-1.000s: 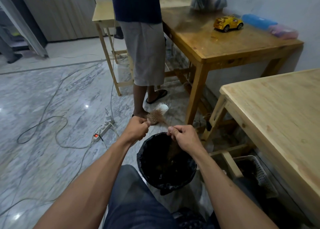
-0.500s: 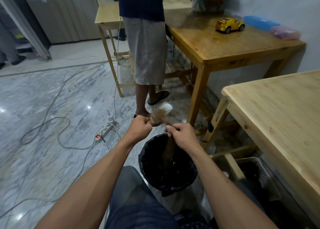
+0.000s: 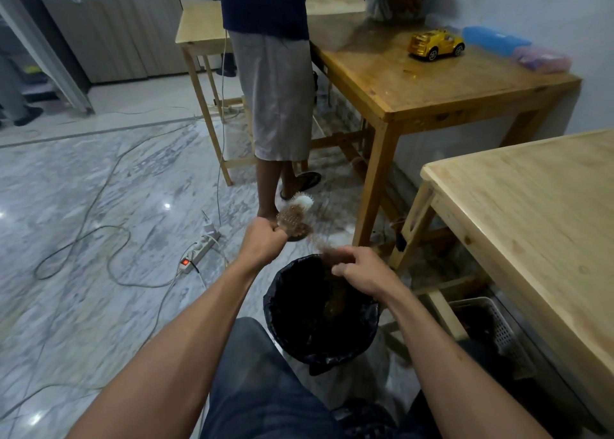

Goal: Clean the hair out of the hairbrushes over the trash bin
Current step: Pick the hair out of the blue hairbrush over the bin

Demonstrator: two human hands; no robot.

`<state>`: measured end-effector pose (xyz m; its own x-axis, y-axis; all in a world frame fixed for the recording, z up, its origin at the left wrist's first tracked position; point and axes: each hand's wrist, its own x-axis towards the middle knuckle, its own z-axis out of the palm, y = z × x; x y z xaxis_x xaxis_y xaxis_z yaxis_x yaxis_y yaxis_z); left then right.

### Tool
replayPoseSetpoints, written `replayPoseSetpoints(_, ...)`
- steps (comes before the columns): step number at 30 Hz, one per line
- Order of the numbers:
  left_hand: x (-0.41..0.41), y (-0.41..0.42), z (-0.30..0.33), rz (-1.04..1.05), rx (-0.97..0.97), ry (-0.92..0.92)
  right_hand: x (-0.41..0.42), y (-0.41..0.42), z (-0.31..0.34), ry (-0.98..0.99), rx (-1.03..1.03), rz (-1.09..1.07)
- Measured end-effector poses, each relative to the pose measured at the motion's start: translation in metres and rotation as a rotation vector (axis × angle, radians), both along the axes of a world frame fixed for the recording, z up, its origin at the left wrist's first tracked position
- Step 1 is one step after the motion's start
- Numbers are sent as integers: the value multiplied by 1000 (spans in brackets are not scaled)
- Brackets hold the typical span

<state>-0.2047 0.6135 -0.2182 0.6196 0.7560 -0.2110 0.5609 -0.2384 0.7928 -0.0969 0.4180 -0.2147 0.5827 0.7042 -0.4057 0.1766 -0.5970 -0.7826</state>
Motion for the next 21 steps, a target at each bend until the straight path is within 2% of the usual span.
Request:
replayPoseSetpoints(3,1,-7,3,-150,191,79,0,8,10,107,99,-85)
replayPoseSetpoints(5,2,-12,4,-202,252,73,1,18,15,81,164,-178)
replayPoseSetpoints(8,0,-18,4,-261,300,74,-4,27,15,26,181,-157)
replayPoseSetpoints(12,-7,-11,1,-234,228,80,-7,30,-2,-66,194,-173)
replayPoseSetpoints(17,-27,23,-10,38,27,1,1,3,-11,-156,55,-130)
replayPoseSetpoints(21,-27,27,0,-134,125,67,7,4,-18,-131,22,-56)
